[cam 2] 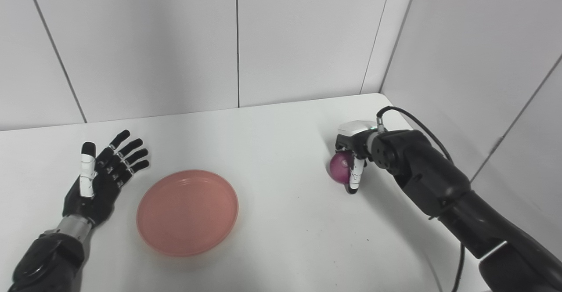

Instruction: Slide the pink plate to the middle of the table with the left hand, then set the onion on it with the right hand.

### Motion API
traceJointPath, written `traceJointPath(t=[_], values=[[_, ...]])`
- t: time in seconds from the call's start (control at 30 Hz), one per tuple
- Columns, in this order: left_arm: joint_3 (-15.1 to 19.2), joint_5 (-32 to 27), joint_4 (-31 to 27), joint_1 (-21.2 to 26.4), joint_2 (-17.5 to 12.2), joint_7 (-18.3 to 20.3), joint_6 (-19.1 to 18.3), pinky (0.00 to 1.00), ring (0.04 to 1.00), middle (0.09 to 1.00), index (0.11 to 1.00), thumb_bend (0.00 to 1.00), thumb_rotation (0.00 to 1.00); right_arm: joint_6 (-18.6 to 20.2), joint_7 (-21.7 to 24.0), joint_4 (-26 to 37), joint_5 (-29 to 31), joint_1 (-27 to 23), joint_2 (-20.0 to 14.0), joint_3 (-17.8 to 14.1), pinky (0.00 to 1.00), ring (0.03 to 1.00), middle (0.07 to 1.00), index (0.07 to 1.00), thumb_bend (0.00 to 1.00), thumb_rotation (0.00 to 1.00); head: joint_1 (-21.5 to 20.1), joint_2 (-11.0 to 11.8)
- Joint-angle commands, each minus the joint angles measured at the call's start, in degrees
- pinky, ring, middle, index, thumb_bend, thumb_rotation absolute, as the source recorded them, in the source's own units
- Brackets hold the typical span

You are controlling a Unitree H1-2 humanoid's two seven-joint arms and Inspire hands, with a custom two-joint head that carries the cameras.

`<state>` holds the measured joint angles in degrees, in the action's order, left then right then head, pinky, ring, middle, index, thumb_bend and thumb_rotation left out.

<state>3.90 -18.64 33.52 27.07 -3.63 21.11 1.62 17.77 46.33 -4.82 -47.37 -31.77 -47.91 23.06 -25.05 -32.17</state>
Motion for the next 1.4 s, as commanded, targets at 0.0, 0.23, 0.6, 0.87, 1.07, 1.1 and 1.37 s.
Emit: traceJointPath(t=[0.0,0.23,0.6,0.87,1.07,1.1,1.37], values=[[-0.4,1.5,4.2,-2.7,-0.6,-1.0,-2.7,0.80,0.828,0.855,0.900,0.89,0.91,-2.0,1.2,0.0,0.8,-0.8,-1.5,-0.2,0.29,0.374,0.474,0.487,0.52,0.14,0.1,0.0],[-0.6,2.0,4.9,-2.5,-0.6,-1.4,-2.2,0.77,0.809,0.837,0.879,0.90,0.90,-0.5,2.5,3.3,0.3,-2.0,-1.9,-1.1,0.30,0.392,0.464,0.497,0.53,0.01,0.0,0.0],[-0.6,2.1,3.9,-2.6,-0.1,-2.3,-2.9,0.78,0.814,0.843,0.889,0.88,0.90,-2.2,4.6,5.0,1.0,-6.8,-1.8,-2.4,0.35,0.427,0.482,0.496,0.53,0.00,0.4,0.1],[-0.9,2.1,2.6,-3.0,-0.1,-2.8,-3.6,0.78,0.821,0.847,0.898,0.87,0.91,-3.3,5.4,6.0,0.9,-8.8,-1.8,-2.3,0.39,0.475,0.495,0.486,0.53,0.00,0.5,0.1],[-0.9,2.4,2.9,-2.9,0.0,-2.9,-3.6,0.77,0.820,0.846,0.898,0.88,0.91,-3.4,6.4,7.3,1.3,-10.7,-0.9,-2.5,0.36,0.444,0.492,0.487,0.53,0.00,1.3,0.2],[-0.9,2.4,3.0,-2.9,0.0,-2.9,-3.6,0.78,0.820,0.845,0.900,0.88,0.91,-3.4,6.6,7.7,1.3,-11.1,-0.7,-2.4,0.36,0.441,0.486,0.491,0.53,0.00,1.3,0.2],[-1.4,2.9,3.7,-2.8,1.0,-3.2,-2.6,0.78,0.821,0.851,0.907,0.88,0.91,-5.4,7.8,14.1,2.0,-14.5,2.8,-1.4,0.37,0.452,0.489,0.486,0.53,0.00,5.8,0.4]])
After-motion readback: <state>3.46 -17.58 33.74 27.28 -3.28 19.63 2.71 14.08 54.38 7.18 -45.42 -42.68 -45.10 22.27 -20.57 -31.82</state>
